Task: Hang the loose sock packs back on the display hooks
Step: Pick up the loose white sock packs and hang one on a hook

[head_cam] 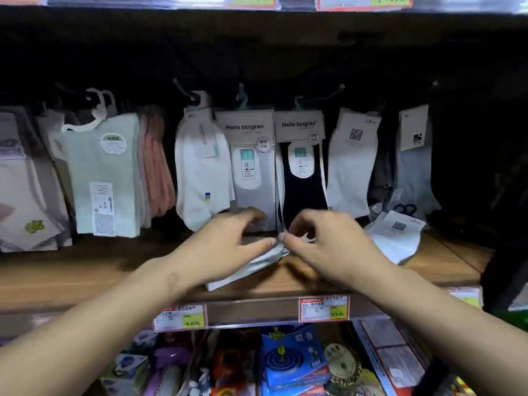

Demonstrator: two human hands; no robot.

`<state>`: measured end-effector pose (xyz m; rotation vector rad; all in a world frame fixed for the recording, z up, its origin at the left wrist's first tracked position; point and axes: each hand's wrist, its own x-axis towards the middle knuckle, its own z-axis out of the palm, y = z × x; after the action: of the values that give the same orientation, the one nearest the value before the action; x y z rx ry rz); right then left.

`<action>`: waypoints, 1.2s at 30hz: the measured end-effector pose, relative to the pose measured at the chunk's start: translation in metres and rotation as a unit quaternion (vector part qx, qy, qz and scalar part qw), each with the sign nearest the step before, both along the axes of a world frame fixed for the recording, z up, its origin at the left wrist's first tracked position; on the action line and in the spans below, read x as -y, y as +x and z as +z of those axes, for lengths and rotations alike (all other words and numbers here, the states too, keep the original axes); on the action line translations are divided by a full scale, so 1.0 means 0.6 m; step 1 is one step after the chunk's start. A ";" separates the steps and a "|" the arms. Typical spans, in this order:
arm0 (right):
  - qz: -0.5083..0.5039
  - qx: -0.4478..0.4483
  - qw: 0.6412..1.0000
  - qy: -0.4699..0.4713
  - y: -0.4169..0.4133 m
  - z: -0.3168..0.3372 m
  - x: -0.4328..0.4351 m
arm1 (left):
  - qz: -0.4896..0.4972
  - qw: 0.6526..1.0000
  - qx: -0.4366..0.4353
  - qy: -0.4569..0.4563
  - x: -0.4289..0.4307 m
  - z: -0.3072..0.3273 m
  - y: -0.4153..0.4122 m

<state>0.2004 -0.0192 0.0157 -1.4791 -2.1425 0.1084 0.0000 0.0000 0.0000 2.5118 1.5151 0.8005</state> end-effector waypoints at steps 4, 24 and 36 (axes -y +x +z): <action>-0.045 0.074 0.996 -0.031 -0.007 -0.009 -0.014 | 0.002 0.992 -0.101 -0.070 -0.023 -0.012 0.017; -0.057 0.014 0.998 0.024 0.006 -0.016 -0.013 | 0.022 0.997 -0.071 -0.012 -0.020 -0.011 0.022; 0.198 -0.415 0.875 -0.153 -0.008 -0.004 0.007 | -0.098 0.871 0.467 -0.118 0.004 0.046 0.034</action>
<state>0.1954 -0.0237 0.0130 -0.8471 -1.6827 1.0695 0.0202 -0.0026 0.0276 1.6161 0.9112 1.3934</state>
